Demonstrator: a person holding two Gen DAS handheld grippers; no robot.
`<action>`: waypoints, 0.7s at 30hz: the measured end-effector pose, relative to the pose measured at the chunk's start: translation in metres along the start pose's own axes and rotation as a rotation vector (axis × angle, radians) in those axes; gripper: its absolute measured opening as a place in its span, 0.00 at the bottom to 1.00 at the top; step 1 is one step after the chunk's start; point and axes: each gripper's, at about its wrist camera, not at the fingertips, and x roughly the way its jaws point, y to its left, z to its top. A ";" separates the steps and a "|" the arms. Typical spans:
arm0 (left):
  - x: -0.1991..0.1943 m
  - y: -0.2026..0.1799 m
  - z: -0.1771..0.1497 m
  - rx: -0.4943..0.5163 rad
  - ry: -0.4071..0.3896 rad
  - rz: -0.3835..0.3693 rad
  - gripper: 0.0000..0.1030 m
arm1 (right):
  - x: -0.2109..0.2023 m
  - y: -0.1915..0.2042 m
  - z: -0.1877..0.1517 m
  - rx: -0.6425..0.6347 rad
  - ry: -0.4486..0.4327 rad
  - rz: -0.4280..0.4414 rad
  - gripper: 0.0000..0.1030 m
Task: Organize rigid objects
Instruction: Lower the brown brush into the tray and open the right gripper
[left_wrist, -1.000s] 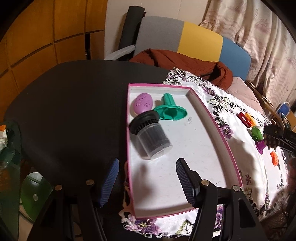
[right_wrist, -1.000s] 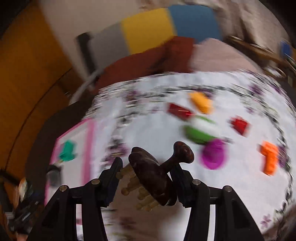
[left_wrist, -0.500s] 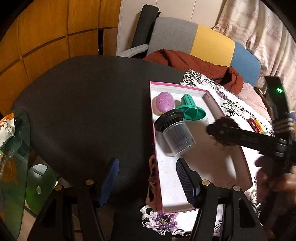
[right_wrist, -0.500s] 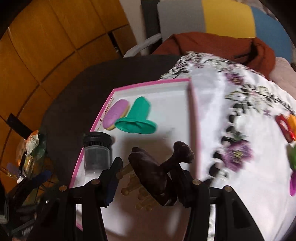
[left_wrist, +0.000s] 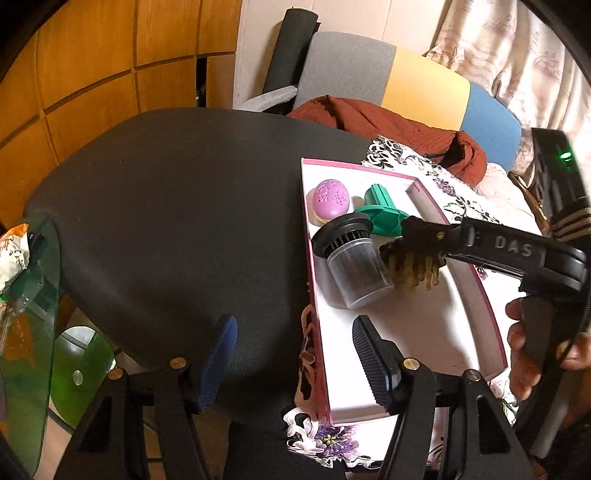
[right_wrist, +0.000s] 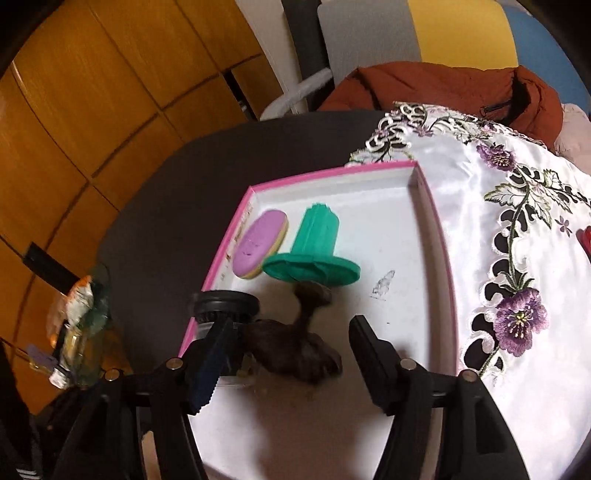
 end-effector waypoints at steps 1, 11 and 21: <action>0.000 -0.001 0.000 0.003 -0.001 -0.001 0.64 | -0.004 0.000 0.000 -0.006 -0.008 -0.005 0.64; -0.010 -0.027 0.007 0.079 -0.031 -0.031 0.65 | -0.048 -0.033 -0.014 0.029 -0.070 -0.041 0.64; -0.018 -0.075 0.014 0.202 -0.055 -0.082 0.72 | -0.099 -0.126 -0.028 0.165 -0.083 -0.254 0.64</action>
